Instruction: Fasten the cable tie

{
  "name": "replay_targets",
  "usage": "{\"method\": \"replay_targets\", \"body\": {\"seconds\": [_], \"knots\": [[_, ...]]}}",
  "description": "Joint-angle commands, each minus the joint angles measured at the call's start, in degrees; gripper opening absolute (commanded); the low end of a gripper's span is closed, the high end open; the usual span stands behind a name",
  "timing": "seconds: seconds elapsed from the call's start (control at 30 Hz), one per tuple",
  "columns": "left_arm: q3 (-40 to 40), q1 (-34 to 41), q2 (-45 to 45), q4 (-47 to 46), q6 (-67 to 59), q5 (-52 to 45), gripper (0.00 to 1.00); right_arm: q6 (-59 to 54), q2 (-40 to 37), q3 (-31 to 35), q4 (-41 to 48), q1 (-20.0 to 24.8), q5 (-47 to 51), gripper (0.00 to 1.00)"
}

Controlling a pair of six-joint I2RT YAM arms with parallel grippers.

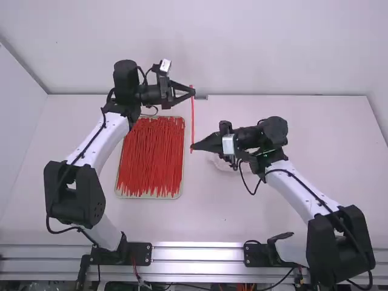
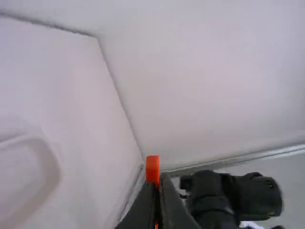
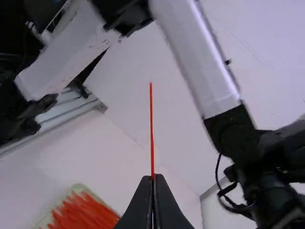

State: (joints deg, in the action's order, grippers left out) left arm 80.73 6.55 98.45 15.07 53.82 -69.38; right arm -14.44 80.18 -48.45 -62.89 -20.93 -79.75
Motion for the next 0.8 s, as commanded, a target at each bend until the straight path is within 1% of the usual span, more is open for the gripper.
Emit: {"method": "replay_targets", "body": {"seconds": [0.0,0.07,0.1,0.13,0.17,0.2,0.27,0.4,0.43,0.47,0.6,0.77], "knots": [[0.2,0.2,0.2,4.0,-8.5,-1.7,0.02,25.0,0.1,-3.8,-3.3,-1.0,10.5,0.0],[0.2,0.2,0.2,9.8,-11.1,-3.6,0.02,32.8,0.1,-4.7,-4.5,-0.7,14.5,0.0],[0.2,0.2,0.2,14.5,-12.5,-4.9,0.02,37.0,0.1,-5.4,-4.3,-0.4,16.7,0.0],[0.2,0.2,0.2,15.3,-12.8,-5.2,0.02,37.6,0.1,-5.5,-4.3,-0.4,17.0,0.0],[0.2,0.3,0.2,21.7,-15.1,-6.9,0.02,42.3,0.1,-6.1,-4.0,-0.3,18.9,0.0],[0.2,0.3,0.2,24.5,-16.2,-7.8,0.02,43.8,0.1,-6.2,-4.0,-0.3,19.4,0.0],[0.2,0.2,0.2,32.8,-20.2,-10.4,0.02,52.8,0.1,-6.8,-3.9,-0.1,20.4,0.0],[0.2,0.4,0.2,41.0,-24.8,-14.3,0.02,60.6,0.1,-7.1,-3.8,-0.1,20.3,0.0],[0.2,0.6,0.2,43.8,-27.1,-15.9,0.02,64.5,0.1,-7.1,-3.7,-0.1,21.1,0.0],[0.2,0.6,0.2,45.2,-29.5,-16.8,0.02,67.4,0.1,-7.1,-3.1,-0.1,21.3,0.0],[0.2,0.5,0.2,46.7,-34.0,-16.7,0.02,69.7,0.0,-7.1,-2.2,-0.3,21.1,0.0],[0.2,0.5,0.2,49.0,-35.5,-14.8,0.02,68.0,0.0,-7.1,5.7,-0.8,23.5,0.0]]}}
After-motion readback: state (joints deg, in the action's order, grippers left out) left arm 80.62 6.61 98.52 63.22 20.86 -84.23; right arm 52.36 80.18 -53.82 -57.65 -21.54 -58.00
